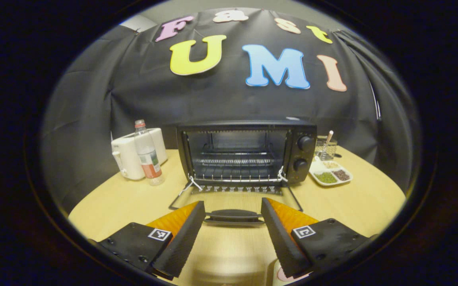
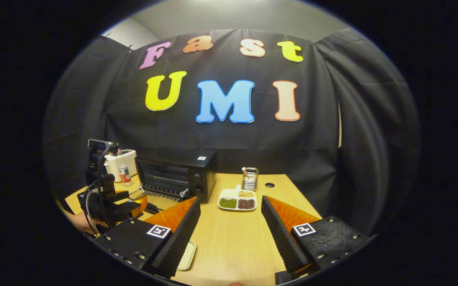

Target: Open the electric oven with the left hand, put the food in, and close the electric oven.

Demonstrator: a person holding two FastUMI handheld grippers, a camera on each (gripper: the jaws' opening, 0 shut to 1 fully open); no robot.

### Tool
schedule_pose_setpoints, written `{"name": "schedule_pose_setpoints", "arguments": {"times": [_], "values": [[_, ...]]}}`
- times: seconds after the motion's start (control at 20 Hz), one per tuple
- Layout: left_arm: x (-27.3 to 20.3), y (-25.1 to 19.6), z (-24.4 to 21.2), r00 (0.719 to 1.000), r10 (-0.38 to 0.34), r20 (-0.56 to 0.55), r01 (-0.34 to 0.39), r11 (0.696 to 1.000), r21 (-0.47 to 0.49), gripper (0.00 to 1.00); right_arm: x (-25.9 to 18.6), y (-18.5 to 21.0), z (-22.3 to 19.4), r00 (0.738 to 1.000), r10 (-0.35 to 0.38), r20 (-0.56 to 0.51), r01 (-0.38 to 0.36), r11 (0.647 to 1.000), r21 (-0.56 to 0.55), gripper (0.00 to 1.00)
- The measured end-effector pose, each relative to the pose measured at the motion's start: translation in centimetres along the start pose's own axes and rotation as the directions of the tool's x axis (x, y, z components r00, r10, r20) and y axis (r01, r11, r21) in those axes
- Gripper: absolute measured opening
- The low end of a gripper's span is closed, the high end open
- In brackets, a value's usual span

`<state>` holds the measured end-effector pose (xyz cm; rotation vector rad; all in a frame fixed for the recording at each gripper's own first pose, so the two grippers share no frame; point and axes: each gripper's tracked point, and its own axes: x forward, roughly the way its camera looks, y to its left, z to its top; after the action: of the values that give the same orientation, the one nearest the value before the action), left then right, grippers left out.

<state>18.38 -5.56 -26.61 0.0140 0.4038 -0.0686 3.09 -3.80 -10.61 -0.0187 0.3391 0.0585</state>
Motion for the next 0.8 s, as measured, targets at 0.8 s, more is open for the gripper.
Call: {"name": "schedule_pose_setpoints", "arguments": {"times": [0.8], "values": [[-14.1,4.7,12.3,0.96,0.07,0.271,-0.076,0.997,0.008,0.94,2.4,7.9,-15.0,0.655,0.522,-0.547,-0.171,0.807,0.565,0.87]]}}
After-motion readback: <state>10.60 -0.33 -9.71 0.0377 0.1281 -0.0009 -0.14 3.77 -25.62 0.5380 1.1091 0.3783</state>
